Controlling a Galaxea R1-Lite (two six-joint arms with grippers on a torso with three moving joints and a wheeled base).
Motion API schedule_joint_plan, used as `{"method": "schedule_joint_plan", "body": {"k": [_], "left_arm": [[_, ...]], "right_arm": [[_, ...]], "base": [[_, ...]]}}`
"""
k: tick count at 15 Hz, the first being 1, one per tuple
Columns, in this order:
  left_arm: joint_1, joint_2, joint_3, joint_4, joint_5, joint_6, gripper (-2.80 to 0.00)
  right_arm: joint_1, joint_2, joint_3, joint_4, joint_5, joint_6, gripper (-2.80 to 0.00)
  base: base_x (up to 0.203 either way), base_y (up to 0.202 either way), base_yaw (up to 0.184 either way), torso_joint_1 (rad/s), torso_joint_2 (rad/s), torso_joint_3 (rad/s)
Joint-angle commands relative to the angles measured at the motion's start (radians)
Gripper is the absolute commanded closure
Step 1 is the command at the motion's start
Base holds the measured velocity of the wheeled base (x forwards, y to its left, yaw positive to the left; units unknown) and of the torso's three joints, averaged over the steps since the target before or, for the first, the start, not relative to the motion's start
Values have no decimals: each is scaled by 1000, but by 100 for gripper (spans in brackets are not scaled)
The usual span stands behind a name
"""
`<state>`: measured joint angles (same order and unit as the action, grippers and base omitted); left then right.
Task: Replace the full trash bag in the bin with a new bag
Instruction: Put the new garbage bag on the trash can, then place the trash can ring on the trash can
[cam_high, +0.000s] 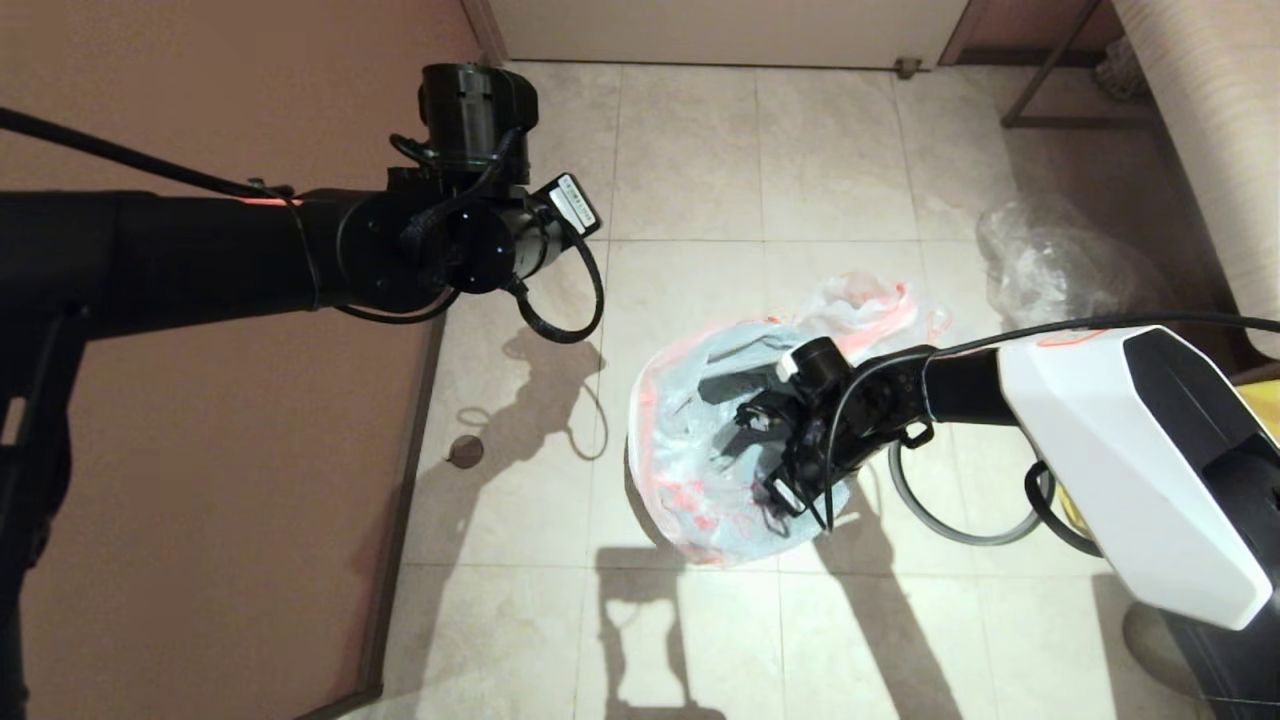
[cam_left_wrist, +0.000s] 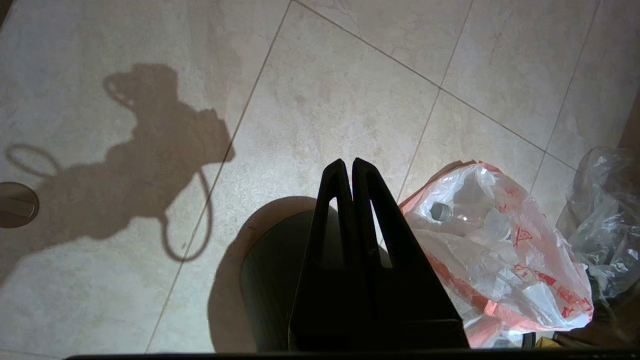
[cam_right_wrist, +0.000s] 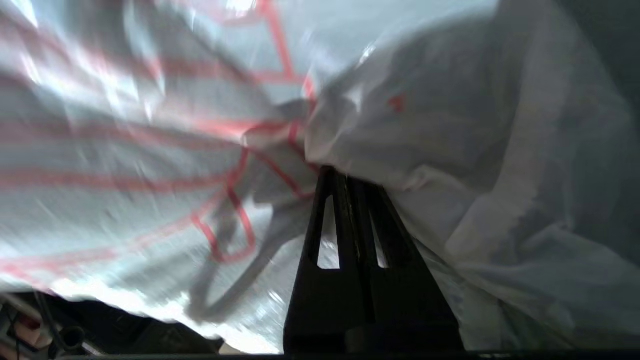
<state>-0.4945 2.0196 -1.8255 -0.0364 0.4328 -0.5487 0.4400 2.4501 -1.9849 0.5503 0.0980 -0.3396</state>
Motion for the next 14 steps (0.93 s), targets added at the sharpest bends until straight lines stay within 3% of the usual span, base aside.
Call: {"method": "schedule_joint_plan", "body": {"k": [1,4,11,13,14], "left_arm": [[-1,2,0,0,3,-4,0],[-4,4,0,0,3,-4,0],[-5,7,-3,0,3,-4,0],[-4,7,-8,4,3,-2,0],[-6,8,-14,10,3,-1,0]], "right_arm": [[2,-12,0,-18,9,1,0],[21,-75,0,-68,33,38,0],[67,-304,72,-80,159,263,0],[26,-392,136,-122,161,381,0],[-46,-403,158,-136,150,426,0]], "base": [[0,0,0,0,0,0],[0,0,0,0,0,0],[0,0,0,0,0,0],[0,0,0,0,0,0],[0,0,0,0,0,0]]}}
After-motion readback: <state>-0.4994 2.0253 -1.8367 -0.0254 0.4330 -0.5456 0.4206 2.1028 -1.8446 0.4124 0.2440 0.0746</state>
